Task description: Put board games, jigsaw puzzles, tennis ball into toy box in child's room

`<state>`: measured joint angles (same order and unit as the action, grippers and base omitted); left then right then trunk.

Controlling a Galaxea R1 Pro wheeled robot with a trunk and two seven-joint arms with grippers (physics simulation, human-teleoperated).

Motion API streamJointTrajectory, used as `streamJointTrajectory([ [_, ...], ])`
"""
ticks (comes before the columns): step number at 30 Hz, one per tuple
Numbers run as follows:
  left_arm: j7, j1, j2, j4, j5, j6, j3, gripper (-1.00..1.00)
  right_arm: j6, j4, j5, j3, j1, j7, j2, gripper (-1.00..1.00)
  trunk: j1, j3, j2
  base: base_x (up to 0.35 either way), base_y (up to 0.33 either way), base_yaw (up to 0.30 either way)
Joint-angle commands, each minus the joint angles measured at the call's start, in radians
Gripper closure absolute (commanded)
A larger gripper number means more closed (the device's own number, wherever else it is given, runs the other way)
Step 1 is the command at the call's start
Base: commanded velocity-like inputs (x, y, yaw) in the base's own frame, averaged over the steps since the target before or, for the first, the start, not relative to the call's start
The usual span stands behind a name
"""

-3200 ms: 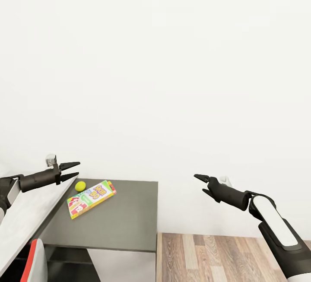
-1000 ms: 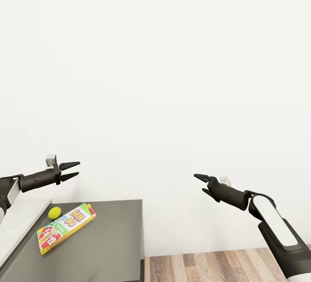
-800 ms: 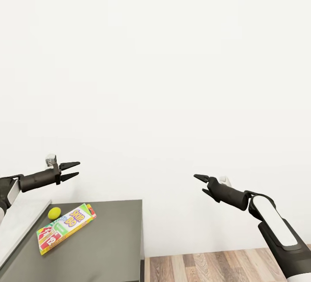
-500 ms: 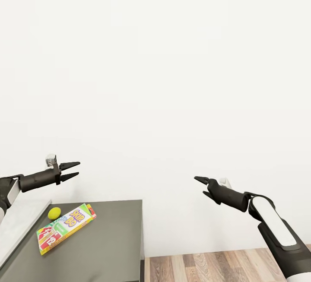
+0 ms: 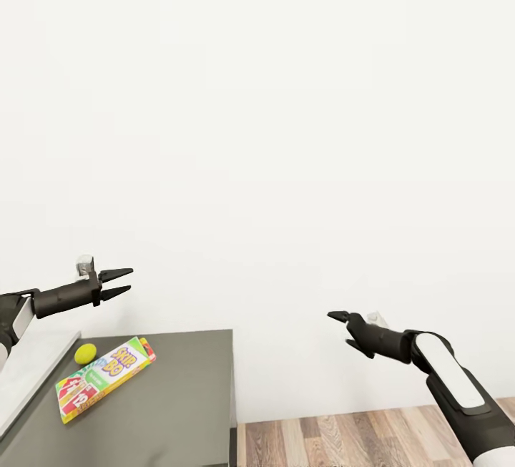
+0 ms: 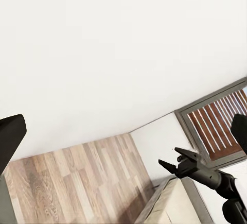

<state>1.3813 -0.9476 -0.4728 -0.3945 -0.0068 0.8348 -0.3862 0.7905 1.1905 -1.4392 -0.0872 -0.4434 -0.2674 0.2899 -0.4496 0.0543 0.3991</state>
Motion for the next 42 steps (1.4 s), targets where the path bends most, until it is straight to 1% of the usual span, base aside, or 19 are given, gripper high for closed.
streamJointTrajectory([
  [1, 0.003, 0.000, 0.000, 0.000, -0.001, 0.010, -0.002, -1.00, -0.001, 0.001, -0.011, -0.002, -0.001, -0.038, 0.000, -1.00, 0.000, -0.002, 0.001, 0.000, 0.000, -0.001],
  [3, 0.003, 0.000, 0.000, 0.000, -0.001, 0.011, -0.002, -1.00, -0.001, 0.000, -0.012, -0.002, -0.002, -0.087, -0.002, -1.00, 0.000, -0.005, 0.001, 0.000, 0.000, 0.000],
  [7, 0.002, 0.000, 0.000, 0.000, -0.002, 0.012, -0.002, -1.00, -0.001, 0.000, -0.011, -0.002, -0.003, -0.133, -0.003, -1.00, 0.000, -0.012, 0.001, 0.000, 0.000, 0.000],
  [17, 0.001, 0.000, 0.000, 0.000, -0.002, 0.012, -0.002, -1.00, -0.001, 0.002, -0.009, -0.006, -0.007, -0.162, -0.003, -1.00, 0.000, -0.028, 0.001, 0.000, 0.000, 0.000],
  [19, 0.001, 0.000, 0.000, 0.000, -0.002, 0.012, -0.002, -1.00, 0.000, 0.003, 0.002, -0.006, -0.007, -0.163, -0.003, -1.00, 0.000, -0.031, 0.001, 0.000, 0.000, 0.000],
  [21, 0.001, 0.000, 0.000, 0.000, -0.002, 0.012, -0.002, -1.00, 0.001, 0.004, 0.044, -0.006, -0.008, -0.164, -0.003, -1.00, 0.000, -0.035, 0.001, 0.000, 0.000, 0.000],
  [23, 0.001, 0.000, 0.000, 0.000, -0.002, 0.012, -0.002, -1.00, 0.005, 0.007, 0.105, -0.005, -0.008, -0.164, -0.005, -1.00, 0.000, -0.038, 0.001, 0.000, 0.000, 0.000],
  [24, 0.001, 0.000, 0.000, 0.000, -0.002, 0.012, -0.002, -1.00, 0.009, 0.007, 0.119, -0.005, -0.008, -0.163, -0.005, -1.00, 0.000, -0.039, 0.001, 0.000, 0.000, 0.000],
  [26, 0.001, 0.000, 0.000, 0.000, -0.003, 0.012, -0.003, -1.00, 0.032, 0.011, 0.161, -0.004, -0.010, -0.163, -0.013, -1.00, 0.000, -0.043, 0.001, 0.000, 0.000, 0.000],
  [28, 0.000, 0.000, 0.000, 0.000, -0.003, 0.012, -0.003, -1.00, 0.054, 0.011, 0.178, -0.004, -0.018, -0.164, -0.023, -1.00, 0.000, -0.046, 0.001, 0.000, 0.000, 0.000],
  [30, 0.000, 0.000, 0.000, 0.000, -0.004, 0.012, -0.003, -1.00, 0.073, 0.007, 0.187, -0.005, -0.027, -0.170, -0.034, -1.00, 0.000, -0.049, 0.001, 0.000, 0.000, 0.000],
  [33, -0.001, 0.000, 0.000, 0.000, -0.004, 0.012, -0.003, -1.00, 0.089, 0.004, 0.193, -0.005, -0.033, -0.203, -0.043, -1.00, 0.000, -0.054, 0.001, 0.000, 0.000, 0.000],
  [37, -0.001, 0.000, 0.000, 0.000, -0.004, 0.012, -0.003, -1.00, 0.097, 0.003, 0.194, -0.005, -0.036, -0.260, -0.047, -1.00, 0.000, -0.061, 0.001, 0.000, 0.000, 0.000],
  [42, -0.001, 0.000, -0.001, 0.000, -0.004, 0.012, -0.003, -1.00, 0.098, 0.003, 0.194, -0.005, -0.037, -0.279, -0.049, -1.00, 0.000, -0.069, 0.001, 0.000, 0.000, 0.000],
])
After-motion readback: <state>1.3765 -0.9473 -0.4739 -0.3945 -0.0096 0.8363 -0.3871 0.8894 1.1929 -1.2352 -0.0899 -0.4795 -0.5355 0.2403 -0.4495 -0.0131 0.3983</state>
